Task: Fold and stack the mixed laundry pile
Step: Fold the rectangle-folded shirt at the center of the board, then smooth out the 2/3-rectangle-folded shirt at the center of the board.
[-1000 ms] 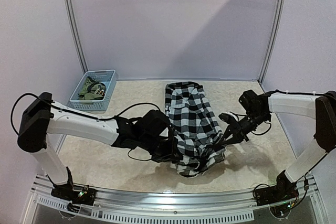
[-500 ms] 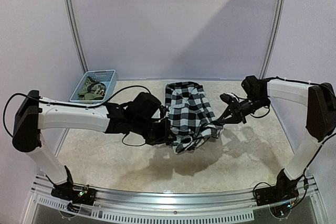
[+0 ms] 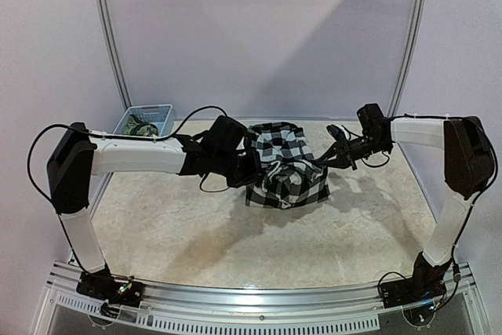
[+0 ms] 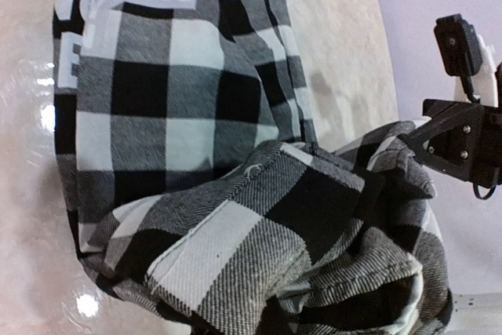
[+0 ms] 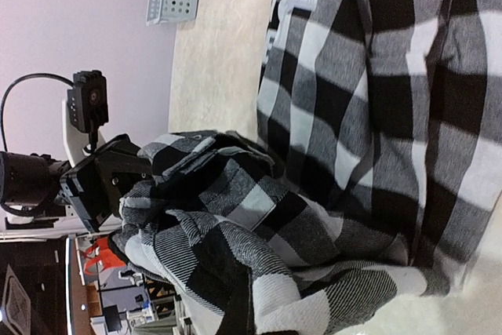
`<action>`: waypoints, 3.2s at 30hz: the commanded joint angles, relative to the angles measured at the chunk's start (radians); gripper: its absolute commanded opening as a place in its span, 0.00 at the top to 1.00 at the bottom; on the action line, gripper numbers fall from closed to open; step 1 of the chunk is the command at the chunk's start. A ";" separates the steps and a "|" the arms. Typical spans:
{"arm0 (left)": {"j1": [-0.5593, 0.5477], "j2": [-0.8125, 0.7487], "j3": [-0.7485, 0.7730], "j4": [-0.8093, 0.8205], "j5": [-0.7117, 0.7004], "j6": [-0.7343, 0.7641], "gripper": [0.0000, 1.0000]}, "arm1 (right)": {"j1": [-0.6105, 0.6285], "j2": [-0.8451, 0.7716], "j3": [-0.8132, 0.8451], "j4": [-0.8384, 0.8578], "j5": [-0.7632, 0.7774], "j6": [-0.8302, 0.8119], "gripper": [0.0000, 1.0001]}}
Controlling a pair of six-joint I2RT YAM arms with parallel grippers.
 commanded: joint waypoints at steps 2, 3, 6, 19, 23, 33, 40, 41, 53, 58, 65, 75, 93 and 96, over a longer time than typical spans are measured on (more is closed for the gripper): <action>0.050 0.061 0.056 0.019 -0.080 0.012 1.00 | -0.023 0.112 0.080 0.206 0.055 0.109 1.00; 0.057 0.066 0.059 0.023 -0.091 0.011 1.00 | -0.027 0.124 0.092 0.225 0.062 0.127 1.00; 0.081 0.099 0.079 0.028 -0.089 0.023 1.00 | -0.030 0.176 0.139 0.241 0.075 0.138 1.00; 0.172 0.333 0.244 0.057 -0.033 0.076 1.00 | -0.032 0.353 0.247 0.325 0.113 0.194 0.99; 0.195 0.369 0.266 0.077 -0.025 0.075 0.99 | -0.034 0.384 0.271 0.356 0.136 0.195 0.97; 0.244 0.350 0.331 0.120 0.004 0.220 0.39 | -0.098 0.415 0.299 0.485 0.098 0.251 0.41; 0.244 0.122 0.170 0.048 -0.115 0.350 0.01 | -0.164 0.195 0.181 0.382 0.134 0.143 0.37; 0.239 0.107 0.150 0.045 -0.115 0.352 0.01 | -0.163 0.179 0.172 0.360 0.142 0.079 0.37; 0.187 0.227 0.280 -0.039 0.058 0.355 0.05 | -0.089 0.196 0.181 0.305 0.014 -0.005 0.58; 0.203 0.333 0.399 -0.076 0.150 0.324 0.16 | -0.019 0.249 0.239 0.269 -0.028 -0.053 0.67; 0.273 0.587 0.665 -0.124 0.257 0.253 0.25 | 0.004 0.382 0.260 0.330 -0.056 0.073 0.75; 0.351 0.889 1.066 -0.198 0.279 0.187 0.26 | 0.011 0.491 0.306 0.229 0.080 0.034 0.72; 0.328 0.224 0.380 0.039 0.026 0.398 0.00 | 0.032 0.271 0.376 0.060 0.158 -0.237 0.53; 0.309 0.190 0.305 0.073 0.037 0.382 0.00 | 0.054 0.295 0.427 0.050 0.162 -0.245 0.53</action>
